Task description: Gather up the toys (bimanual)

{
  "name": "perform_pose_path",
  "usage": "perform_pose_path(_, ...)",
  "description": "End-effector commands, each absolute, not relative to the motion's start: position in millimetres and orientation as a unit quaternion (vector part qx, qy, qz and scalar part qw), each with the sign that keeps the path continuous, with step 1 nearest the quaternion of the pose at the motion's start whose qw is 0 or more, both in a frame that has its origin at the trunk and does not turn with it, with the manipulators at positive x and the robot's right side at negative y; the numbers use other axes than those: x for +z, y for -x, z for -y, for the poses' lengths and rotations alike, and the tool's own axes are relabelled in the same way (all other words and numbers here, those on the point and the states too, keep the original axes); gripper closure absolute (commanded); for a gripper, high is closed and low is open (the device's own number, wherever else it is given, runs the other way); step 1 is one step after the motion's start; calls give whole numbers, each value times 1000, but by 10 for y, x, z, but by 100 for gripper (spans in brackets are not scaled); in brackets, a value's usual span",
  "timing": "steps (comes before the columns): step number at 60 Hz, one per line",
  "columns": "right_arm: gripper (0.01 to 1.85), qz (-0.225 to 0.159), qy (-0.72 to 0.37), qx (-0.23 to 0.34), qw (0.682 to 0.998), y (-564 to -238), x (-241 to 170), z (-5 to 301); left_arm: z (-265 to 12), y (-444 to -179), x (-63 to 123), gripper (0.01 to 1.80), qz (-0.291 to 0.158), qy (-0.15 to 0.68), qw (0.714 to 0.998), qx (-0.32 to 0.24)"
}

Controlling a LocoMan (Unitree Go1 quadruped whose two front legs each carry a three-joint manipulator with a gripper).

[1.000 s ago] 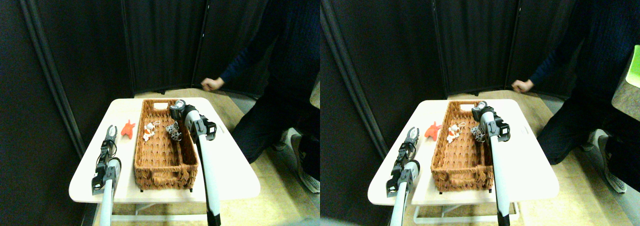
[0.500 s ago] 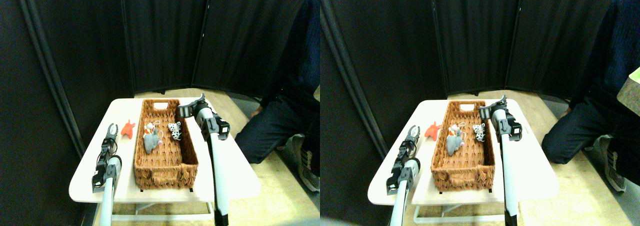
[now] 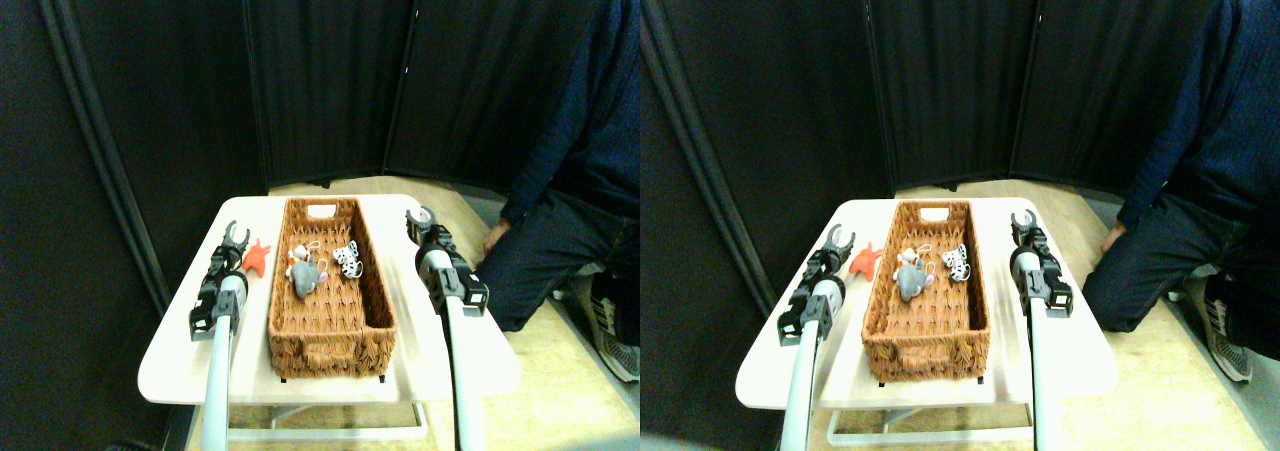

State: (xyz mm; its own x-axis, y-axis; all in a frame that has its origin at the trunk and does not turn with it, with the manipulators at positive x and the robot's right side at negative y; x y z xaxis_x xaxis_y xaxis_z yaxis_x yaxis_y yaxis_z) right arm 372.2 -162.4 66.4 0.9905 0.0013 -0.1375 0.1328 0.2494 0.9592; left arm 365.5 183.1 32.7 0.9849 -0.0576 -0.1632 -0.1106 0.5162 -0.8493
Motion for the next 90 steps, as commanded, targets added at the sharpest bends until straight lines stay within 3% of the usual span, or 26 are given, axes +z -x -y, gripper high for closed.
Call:
perform_pose_path(1, 166, -42, -609, -36, 791, -3739, 666, 1637, -1721, -3696, 458, 154, -79, 482, 873, -11)
perform_pose_path(7, 161, -38, -607, -44, 793, -3738, 648, 1630, -1656, -3723, 481, 142, -98, 459, 883, -25)
perform_pose_path(27, 155, -35, -604, -47, 795, -3744, 636, 1638, -1591, -3750, 389, 137, -120, 419, 900, -3)
perform_pose_path(47, 162, -27, -603, -60, 795, -3768, 614, 1630, -1671, -3745, 222, 122, -135, 437, 889, 33)
perform_pose_path(59, 163, -31, -608, -62, 791, -3781, 619, 1584, -1686, -3723, 145, 95, -136, 458, 877, 44)
perform_pose_path(90, 167, -39, -605, -64, 793, -3842, 590, 1503, -1660, -3730, -90, 110, -100, 531, 840, 54)
